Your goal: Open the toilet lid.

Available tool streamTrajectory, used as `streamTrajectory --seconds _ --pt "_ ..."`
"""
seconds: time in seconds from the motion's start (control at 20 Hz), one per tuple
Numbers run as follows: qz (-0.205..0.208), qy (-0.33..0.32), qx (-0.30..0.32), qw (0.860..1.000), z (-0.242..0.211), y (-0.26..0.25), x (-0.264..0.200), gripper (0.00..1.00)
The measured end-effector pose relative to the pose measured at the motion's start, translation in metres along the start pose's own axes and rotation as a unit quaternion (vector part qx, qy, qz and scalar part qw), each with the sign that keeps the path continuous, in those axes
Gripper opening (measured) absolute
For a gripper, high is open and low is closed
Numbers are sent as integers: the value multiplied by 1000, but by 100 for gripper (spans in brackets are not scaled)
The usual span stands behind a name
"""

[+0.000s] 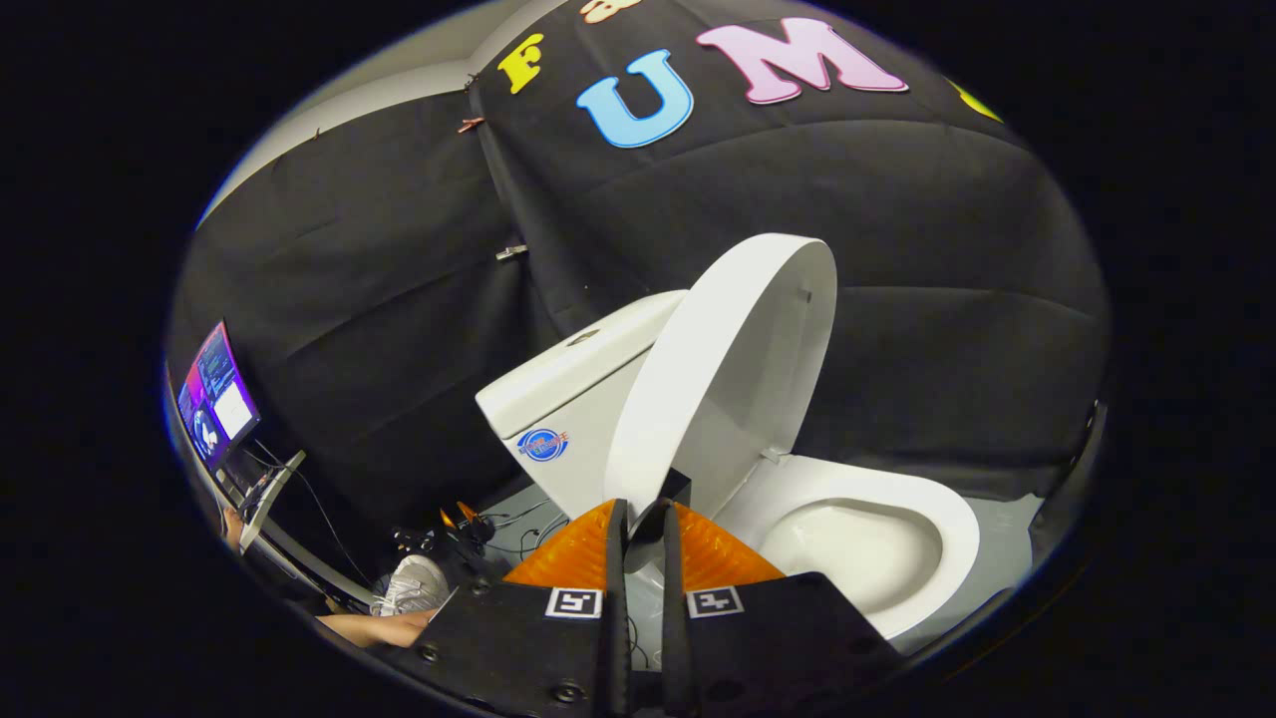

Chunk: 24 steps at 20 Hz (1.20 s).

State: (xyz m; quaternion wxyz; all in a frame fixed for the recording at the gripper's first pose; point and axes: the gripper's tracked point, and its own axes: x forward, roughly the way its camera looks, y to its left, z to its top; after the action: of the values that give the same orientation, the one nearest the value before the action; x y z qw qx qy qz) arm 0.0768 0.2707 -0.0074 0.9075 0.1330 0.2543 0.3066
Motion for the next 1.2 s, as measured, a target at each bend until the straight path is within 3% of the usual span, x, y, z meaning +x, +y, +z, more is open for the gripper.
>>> streamTrajectory --seconds 0.65,1.1,1.2 --pt "65 -4 -65 996 14 75 68 17" --pt "55 0 -100 993 16 100 92 17" --pt "49 -8 -118 992 13 100 92 31"
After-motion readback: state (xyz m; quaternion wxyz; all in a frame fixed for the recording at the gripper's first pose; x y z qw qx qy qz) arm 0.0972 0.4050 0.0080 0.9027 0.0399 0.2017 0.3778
